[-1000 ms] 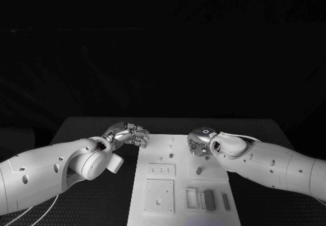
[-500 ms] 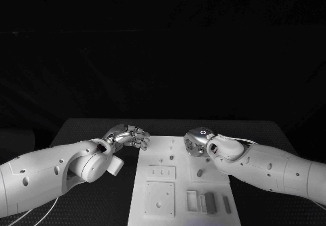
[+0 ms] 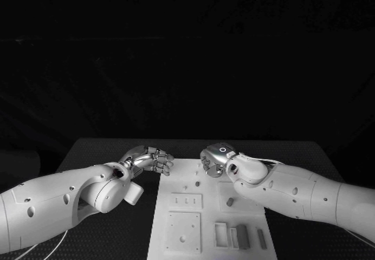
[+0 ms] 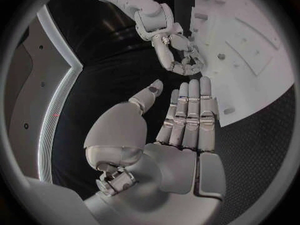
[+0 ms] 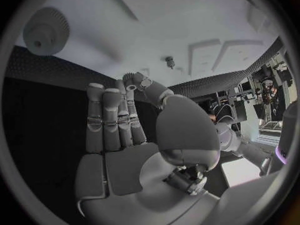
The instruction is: Assemble the parts on the task board
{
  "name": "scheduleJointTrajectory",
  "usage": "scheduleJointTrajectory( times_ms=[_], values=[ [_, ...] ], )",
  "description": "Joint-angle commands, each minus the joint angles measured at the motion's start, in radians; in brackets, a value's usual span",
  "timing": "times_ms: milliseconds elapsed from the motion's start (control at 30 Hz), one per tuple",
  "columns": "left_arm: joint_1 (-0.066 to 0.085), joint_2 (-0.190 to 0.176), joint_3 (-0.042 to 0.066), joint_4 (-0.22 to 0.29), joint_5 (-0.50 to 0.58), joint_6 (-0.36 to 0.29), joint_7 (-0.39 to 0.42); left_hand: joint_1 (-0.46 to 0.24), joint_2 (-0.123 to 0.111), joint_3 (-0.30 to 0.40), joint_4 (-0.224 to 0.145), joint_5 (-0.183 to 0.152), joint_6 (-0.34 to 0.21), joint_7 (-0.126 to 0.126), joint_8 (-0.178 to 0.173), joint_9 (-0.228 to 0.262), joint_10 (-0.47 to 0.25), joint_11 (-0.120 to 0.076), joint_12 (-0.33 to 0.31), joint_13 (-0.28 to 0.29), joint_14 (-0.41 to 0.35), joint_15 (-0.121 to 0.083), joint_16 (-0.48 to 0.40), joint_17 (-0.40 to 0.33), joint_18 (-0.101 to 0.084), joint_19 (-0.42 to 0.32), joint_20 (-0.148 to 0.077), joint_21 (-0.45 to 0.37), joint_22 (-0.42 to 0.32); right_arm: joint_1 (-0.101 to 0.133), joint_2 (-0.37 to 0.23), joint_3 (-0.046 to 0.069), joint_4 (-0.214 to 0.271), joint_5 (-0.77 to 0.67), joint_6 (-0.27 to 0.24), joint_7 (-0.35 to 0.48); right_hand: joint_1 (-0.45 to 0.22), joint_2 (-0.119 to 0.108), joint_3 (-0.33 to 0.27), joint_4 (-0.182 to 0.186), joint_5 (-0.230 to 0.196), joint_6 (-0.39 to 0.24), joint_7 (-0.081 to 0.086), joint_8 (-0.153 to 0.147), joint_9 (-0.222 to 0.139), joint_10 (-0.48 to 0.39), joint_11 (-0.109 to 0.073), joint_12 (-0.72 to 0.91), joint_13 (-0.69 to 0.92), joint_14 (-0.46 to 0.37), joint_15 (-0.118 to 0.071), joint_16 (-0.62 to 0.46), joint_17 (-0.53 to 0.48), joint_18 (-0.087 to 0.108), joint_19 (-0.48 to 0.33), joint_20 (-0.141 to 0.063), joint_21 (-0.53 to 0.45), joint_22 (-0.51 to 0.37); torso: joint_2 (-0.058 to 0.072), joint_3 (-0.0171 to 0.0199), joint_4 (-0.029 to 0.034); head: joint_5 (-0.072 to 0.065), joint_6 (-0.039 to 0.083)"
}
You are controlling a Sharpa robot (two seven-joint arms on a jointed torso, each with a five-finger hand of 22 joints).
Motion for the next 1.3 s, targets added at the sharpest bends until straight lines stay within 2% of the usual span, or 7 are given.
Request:
scheduleJointTrajectory(
  times_ms=[33,300,467,667,767,1000,1300],
  values=[
    [0.002,0.003,0.001,0.001,0.002,0.009,0.009,-0.008,0.002,0.002,0.006,0.004,0.001,0.003,-0.007,-0.002,0.004,0.004,-0.006,0.002,0.007,0.000,-0.007,0.001,0.018,0.002,-0.005,-0.002,0.002,0.001,0.019,0.000,-0.014,-0.029,-0.030,-0.017,0.020,0.014,0.006,0.000,0.004,0.008,0.001,0.006,0.002,0.026,-0.011,0.004,0.034,0.001,-0.007,0.006,0.000,0.054,-0.001,-0.007,0.005,0.025,0.001,0.0001,0.0001,0.000,0.001],
    [0.007,0.001,0.001,0.011,0.002,0.008,0.010,-0.007,0.002,0.003,0.005,0.004,0.001,0.003,-0.007,-0.002,0.004,0.004,-0.007,0.002,0.007,0.000,-0.008,0.002,0.018,0.002,-0.005,-0.003,0.002,0.011,0.036,0.000,-0.016,-0.042,-0.046,-0.031,0.020,0.013,0.007,0.000,0.004,0.009,0.001,0.006,0.003,0.027,-0.011,0.004,0.035,0.001,-0.007,0.007,-0.001,0.054,-0.001,-0.007,0.006,0.025,0.005,0.0009,0.0014,0.004,0.001],
    [0.013,-0.002,0.001,0.017,0.002,0.007,0.009,-0.007,0.002,0.003,0.005,0.004,0.002,0.002,-0.007,-0.002,0.005,0.004,-0.007,0.003,0.007,0.000,-0.008,0.003,0.018,0.001,-0.005,-0.003,0.002,0.021,0.043,0.001,-0.015,-0.045,-0.050,-0.031,0.020,0.012,0.007,0.000,0.004,0.009,0.001,0.006,0.003,0.027,-0.011,0.003,0.036,0.001,-0.007,0.007,-0.001,0.054,-0.001,-0.007,0.008,0.024,0.008,-0.0002,0.0039,0.002,0.003],
    [0.021,-0.003,0.001,0.024,0.002,0.005,0.009,-0.007,0.002,0.003,0.005,0.004,0.002,0.002,-0.007,-0.002,0.005,0.004,-0.007,0.003,0.008,0.000,-0.009,0.004,0.018,0.001,-0.005,-0.003,0.003,0.023,0.065,0.000,-0.041,-0.044,-0.033,-0.029,0.020,0.012,0.008,0.000,0.004,0.009,0.001,0.005,0.004,0.027,-0.011,0.003,0.036,0.001,-0.008,0.008,-0.001,0.054,-0.001,-0.008,0.009,0.024,0.014,-0.0017,0.0072,0.001,0.005],
    [0.026,-0.005,0.001,0.028,0.002,0.004,0.008,-0.007,0.001,0.003,0.005,0.004,0.003,0.002,-0.007,-0.002,0.005,0.004,-0.008,0.003,0.008,0.000,-0.009,0.004,0.018,0.001,-0.005,-0.003,0.003,0.023,0.071,0.000,-0.047,-0.039,-0.027,-0.033,0.020,0.012,0.008,0.001,0.004,0.009,0.001,0.005,0.004,0.027,-0.011,0.003,0.036,0.002,-0.008,0.008,-0.001,0.054,-0.001,-0.008,0.009,0.024,0.019,-0.0018,0.0119,-0.002,0.005],
    [0.031,-0.010,0.001,0.036,0.002,0.004,0.007,-0.007,0.001,0.003,0.005,0.004,0.003,0.002,-0.008,-0.002,0.006,0.004,-0.008,0.003,0.008,0.000,-0.010,0.004,0.018,0.001,-0.005,-0.003,0.003,0.023,0.075,0.000,-0.059,-0.040,-0.010,-0.035,0.020,0.012,0.009,0.001,0.004,0.009,0.001,0.005,0.004,0.027,-0.011,0.003,0.037,0.001,-0.008,0.008,-0.002,0.054,-0.002,-0.008,0.010,0.024,0.027,-0.0011,0.0183,-0.005,0.004],
    [0.035,-0.014,0.001,0.040,0.002,0.003,0.006,-0.006,0.000,0.003,0.004,0.004,0.003,0.002,-0.008,-0.002,0.006,0.004,-0.009,0.004,0.008,0.000,-0.010,0.005,0.018,0.001,-0.005,-0.003,0.003,0.023,0.068,0.000,-0.053,-0.043,0.008,-0.035,0.020,0.011,0.009,0.000,0.004,0.009,0.001,0.004,0.004,0.027,-0.011,0.002,0.037,0.001,-0.008,0.009,-0.002,0.054,-0.002,-0.008,0.011,0.024,0.032,-0.0012,0.0192,-0.005,0.002]
  ],
)
